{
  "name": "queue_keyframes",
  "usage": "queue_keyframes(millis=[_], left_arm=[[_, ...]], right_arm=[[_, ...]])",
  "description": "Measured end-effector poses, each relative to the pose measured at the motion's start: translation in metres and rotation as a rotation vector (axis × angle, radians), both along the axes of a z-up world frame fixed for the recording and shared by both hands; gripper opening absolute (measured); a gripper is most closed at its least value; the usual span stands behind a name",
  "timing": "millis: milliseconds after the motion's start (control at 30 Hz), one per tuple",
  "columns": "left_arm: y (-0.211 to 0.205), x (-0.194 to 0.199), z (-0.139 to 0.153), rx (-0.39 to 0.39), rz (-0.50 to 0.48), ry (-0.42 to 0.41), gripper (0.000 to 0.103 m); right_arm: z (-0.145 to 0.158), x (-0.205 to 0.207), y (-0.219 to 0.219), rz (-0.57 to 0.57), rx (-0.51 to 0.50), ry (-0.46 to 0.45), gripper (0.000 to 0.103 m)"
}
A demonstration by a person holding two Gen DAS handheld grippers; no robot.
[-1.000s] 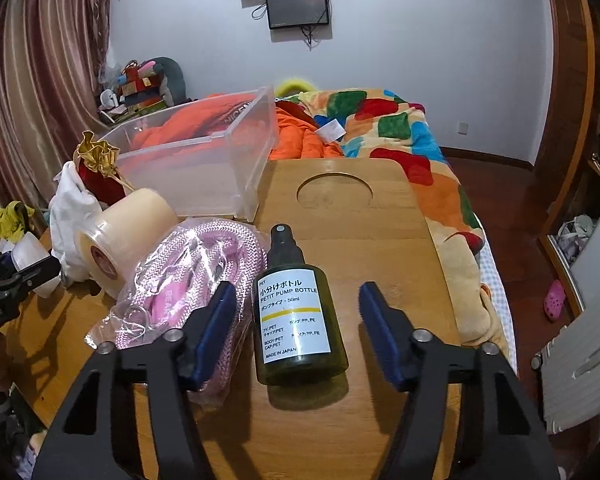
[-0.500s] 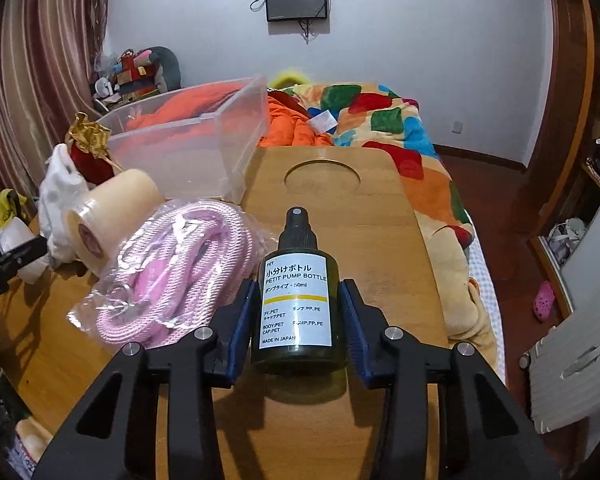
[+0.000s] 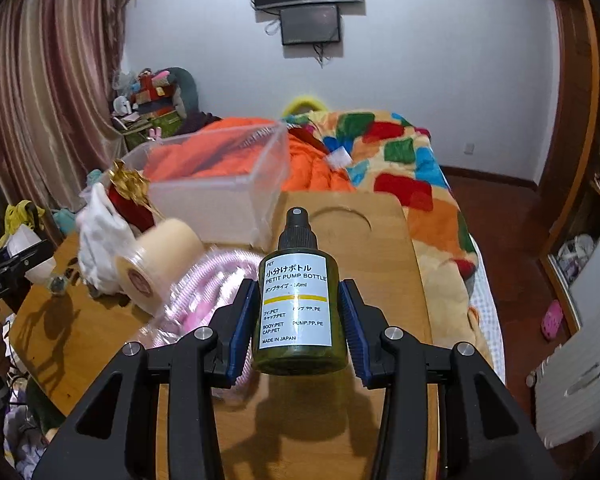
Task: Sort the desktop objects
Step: 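Carry both held items into the clear plastic bin and open both tools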
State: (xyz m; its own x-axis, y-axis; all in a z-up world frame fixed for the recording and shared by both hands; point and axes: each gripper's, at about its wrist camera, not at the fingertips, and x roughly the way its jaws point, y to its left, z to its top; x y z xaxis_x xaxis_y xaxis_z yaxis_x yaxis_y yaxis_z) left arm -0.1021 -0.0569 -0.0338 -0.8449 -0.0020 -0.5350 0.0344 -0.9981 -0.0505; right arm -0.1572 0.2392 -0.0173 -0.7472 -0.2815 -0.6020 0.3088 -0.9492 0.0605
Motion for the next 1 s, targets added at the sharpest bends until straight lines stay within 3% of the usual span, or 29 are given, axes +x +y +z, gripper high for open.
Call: queue_keyframes(millis=[267, 567, 800, 1000], left_arm=[[-0.009, -0.024, 0.028, 0.039, -0.090, -0.002, 0.069], [-0.019, -0.077, 0.049, 0.026, -0.109, -0.028, 0.069], [-0.022, -0.129, 0.042, 0.058, -0.117, -0.107, 0.069], [-0.006, -0.151, 0.025, -0.006, -0.136, -0.166, 0.069]], right_arm=[[0.027, -0.018, -0.026, 0.095, -0.004, 0.034, 0.038], [0.038, -0.063, -0.061, 0.185, -0.013, 0.006, 0.038], [0.032, -0.103, -0.089, 0.221, 0.036, -0.037, 0.038], [0.018, -0.123, -0.104, 0.236, 0.095, -0.071, 0.038]])
